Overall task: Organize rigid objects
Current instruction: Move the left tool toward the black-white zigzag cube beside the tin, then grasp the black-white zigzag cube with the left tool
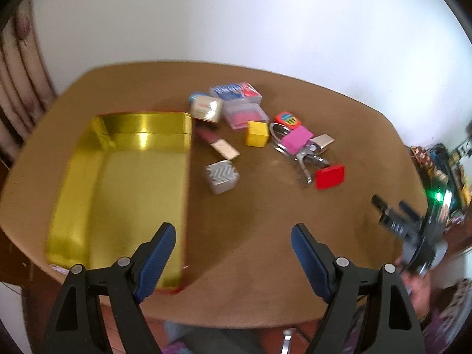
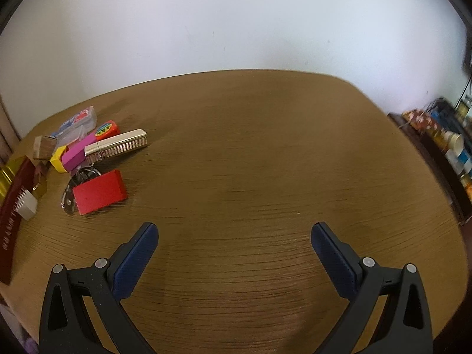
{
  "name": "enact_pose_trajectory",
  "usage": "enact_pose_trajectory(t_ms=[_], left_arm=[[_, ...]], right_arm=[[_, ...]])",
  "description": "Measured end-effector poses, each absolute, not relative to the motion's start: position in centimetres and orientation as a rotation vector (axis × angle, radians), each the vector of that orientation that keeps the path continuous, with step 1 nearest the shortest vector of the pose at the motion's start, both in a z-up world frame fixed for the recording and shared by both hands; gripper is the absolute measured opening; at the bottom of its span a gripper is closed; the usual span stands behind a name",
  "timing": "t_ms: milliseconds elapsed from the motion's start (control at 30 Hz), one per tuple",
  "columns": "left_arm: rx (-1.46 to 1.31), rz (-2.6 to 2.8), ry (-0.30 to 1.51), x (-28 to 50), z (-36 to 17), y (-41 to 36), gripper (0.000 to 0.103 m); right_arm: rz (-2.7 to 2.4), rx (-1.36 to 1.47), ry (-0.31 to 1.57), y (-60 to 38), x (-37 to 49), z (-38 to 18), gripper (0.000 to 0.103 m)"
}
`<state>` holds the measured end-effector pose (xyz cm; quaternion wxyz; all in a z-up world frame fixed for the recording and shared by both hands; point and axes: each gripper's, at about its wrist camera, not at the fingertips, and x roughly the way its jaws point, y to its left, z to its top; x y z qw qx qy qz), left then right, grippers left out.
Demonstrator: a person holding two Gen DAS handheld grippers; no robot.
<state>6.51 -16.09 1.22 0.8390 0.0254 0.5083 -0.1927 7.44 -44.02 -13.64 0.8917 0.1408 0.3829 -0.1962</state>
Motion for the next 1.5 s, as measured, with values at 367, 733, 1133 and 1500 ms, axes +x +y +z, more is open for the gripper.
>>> enact_pose_trajectory(t_ms=[367, 733, 1133, 1500], left_arm=[[-0.068, -0.332, 1.261, 13.6, -3.1, -18.6, 0.083], [-0.038, -0.271, 1.302, 16.4, -5.1, -19.2, 0.078], [-0.006, -0.257, 1.376, 17.6, -7.8, -21.0, 0.03], [-0.091, -0.243, 1.417, 19.6, -7.0, -20.2, 0.034]], right_arm=[[-0.326, 0.393, 0.803, -45.0, 7.5, -14.4, 0.103], [-0.292, 0.441, 0.81, -45.6, 7.6, -14.8, 0.103], [-0.287, 0.457, 0.805, -45.7, 7.6, -15.0, 0.103], [-0.283, 0.456, 0.811, -45.8, 7.7, -15.0, 0.103]])
